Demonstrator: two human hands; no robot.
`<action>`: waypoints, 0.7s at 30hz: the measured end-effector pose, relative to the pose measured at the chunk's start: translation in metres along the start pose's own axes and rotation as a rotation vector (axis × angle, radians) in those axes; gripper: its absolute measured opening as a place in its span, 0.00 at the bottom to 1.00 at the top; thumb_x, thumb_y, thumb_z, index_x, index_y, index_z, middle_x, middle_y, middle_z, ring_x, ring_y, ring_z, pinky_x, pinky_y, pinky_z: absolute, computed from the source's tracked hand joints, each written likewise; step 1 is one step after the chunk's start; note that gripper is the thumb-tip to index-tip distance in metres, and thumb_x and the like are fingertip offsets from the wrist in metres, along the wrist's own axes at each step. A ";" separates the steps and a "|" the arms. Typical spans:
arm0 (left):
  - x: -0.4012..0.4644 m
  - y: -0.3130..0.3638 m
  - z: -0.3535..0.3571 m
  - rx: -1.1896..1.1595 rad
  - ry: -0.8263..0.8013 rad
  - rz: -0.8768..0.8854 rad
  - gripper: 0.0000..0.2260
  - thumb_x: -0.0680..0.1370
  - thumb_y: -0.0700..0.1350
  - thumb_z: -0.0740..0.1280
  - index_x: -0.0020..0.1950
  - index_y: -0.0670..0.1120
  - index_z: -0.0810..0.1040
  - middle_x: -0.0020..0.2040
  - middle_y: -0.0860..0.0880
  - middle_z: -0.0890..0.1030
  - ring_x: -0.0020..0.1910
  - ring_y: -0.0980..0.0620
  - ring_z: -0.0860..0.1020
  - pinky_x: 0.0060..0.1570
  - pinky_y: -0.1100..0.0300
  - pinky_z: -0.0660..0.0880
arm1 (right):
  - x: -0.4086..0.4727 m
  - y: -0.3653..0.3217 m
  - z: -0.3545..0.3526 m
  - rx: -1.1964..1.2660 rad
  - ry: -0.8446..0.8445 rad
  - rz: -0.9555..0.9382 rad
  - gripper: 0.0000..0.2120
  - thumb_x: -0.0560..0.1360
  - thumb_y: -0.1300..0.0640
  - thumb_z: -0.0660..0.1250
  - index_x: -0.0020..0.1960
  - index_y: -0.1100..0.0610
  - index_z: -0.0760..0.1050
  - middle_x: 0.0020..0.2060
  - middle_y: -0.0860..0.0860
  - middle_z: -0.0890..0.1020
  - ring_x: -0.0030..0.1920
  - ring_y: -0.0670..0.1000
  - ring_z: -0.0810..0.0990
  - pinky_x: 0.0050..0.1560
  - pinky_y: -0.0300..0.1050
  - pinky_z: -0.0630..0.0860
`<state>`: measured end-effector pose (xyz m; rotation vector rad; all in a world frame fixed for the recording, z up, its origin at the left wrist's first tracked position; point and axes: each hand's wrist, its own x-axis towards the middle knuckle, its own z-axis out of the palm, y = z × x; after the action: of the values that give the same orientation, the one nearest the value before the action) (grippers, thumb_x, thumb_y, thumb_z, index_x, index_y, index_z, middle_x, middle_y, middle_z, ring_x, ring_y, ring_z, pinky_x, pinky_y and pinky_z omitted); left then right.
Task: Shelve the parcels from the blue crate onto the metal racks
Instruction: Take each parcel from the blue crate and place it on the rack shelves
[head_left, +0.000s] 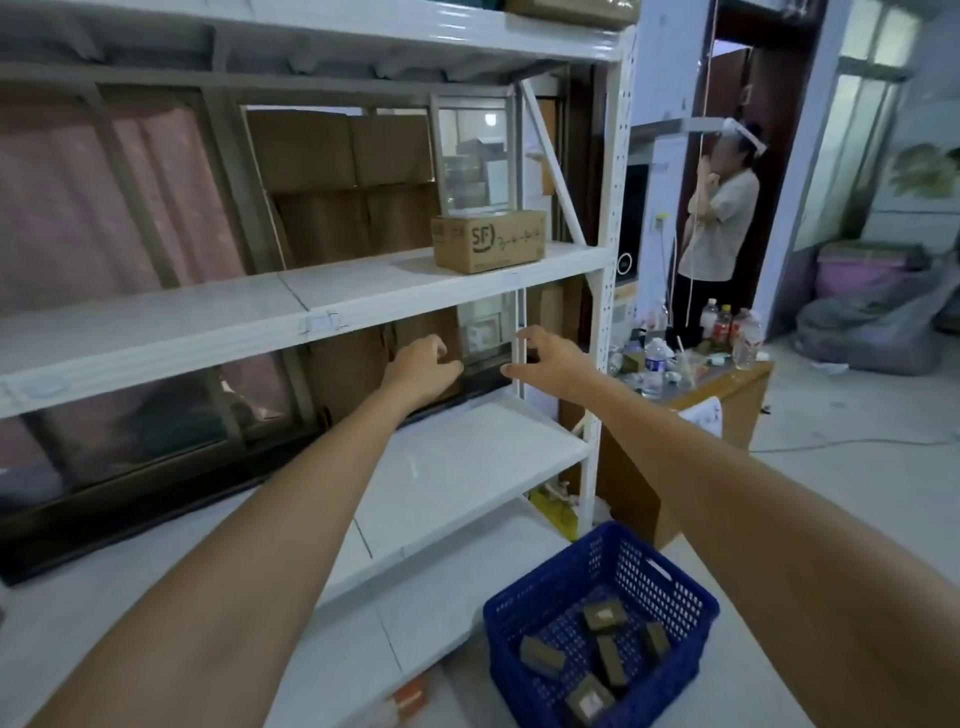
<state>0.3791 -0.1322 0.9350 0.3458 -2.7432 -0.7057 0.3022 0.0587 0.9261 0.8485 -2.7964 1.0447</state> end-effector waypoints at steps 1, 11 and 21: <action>0.005 0.011 0.017 0.003 -0.004 0.012 0.18 0.76 0.52 0.64 0.63 0.44 0.73 0.63 0.45 0.76 0.61 0.44 0.75 0.60 0.50 0.73 | -0.002 0.017 -0.006 -0.007 0.008 0.012 0.33 0.75 0.44 0.69 0.75 0.53 0.63 0.68 0.56 0.74 0.66 0.58 0.74 0.59 0.49 0.73; 0.094 0.097 0.171 0.020 -0.089 0.122 0.14 0.76 0.50 0.65 0.59 0.45 0.74 0.59 0.44 0.78 0.58 0.42 0.76 0.58 0.48 0.73 | 0.025 0.178 -0.020 -0.088 0.010 0.118 0.30 0.76 0.47 0.68 0.74 0.54 0.64 0.67 0.55 0.74 0.63 0.56 0.76 0.61 0.51 0.74; 0.197 0.120 0.283 0.036 -0.152 0.089 0.15 0.75 0.50 0.65 0.59 0.44 0.75 0.58 0.44 0.79 0.57 0.44 0.76 0.58 0.47 0.75 | 0.122 0.304 -0.008 -0.150 -0.128 0.107 0.27 0.74 0.48 0.69 0.71 0.53 0.68 0.65 0.54 0.76 0.64 0.55 0.75 0.61 0.49 0.74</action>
<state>0.0833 0.0330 0.7995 0.1824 -2.8962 -0.6863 0.0440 0.1943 0.7777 0.7834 -3.0107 0.8060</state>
